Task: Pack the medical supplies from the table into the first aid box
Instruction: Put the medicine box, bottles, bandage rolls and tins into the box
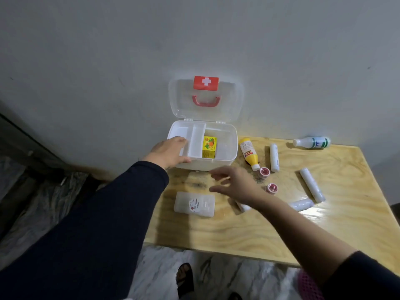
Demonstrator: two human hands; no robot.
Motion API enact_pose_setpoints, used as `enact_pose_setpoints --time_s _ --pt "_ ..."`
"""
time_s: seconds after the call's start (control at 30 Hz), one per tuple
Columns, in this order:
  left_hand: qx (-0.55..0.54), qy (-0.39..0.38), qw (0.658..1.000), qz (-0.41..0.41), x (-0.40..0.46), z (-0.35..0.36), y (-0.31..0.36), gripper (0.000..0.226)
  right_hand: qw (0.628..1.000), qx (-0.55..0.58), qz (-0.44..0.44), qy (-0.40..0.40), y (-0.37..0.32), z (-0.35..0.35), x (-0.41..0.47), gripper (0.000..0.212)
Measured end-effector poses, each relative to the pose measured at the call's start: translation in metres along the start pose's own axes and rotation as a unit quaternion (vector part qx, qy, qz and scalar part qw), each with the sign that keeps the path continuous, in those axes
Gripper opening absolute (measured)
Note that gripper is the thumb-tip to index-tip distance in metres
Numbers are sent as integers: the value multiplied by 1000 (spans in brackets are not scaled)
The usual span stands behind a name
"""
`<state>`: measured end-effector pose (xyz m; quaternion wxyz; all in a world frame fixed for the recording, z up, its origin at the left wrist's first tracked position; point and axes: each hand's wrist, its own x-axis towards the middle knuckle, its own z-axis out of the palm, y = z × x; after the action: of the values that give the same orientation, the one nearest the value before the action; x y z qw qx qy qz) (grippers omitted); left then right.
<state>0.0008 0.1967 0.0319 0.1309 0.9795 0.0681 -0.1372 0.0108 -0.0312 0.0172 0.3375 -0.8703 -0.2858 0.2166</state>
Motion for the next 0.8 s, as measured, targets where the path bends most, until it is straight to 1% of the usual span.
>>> enact_pose_setpoints --time_s 0.1,0.2,0.27,0.33,0.43,0.53,0.73,0.8 --pt "-8 4 1000 -4 1 1 0 74 999 -34 4 -31 20 31 -9 67" --pt "-15 4 1000 -6 2 2 -2 76 998 -47 14 -40 34 55 -10 83" --pt "-14 4 1000 -4 4 2 -2 77 997 -67 15 -43 40 66 -8 88" --pt "-14 5 1000 -3 4 3 -3 77 996 -79 8 -38 44 71 -7 85" --pt "-19 12 1000 -6 5 5 -5 78 997 -73 -5 -29 47 71 -6 71" --pt "-29 19 999 -6 5 8 -6 78 997 -66 -2 -25 47 61 -12 65" --pt "-29 35 999 -6 5 14 -8 75 996 -82 22 -5 51 -1 -33 64" --pt "-7 32 999 -1 5 16 -8 74 996 -87 28 19 49 -27 -37 64"
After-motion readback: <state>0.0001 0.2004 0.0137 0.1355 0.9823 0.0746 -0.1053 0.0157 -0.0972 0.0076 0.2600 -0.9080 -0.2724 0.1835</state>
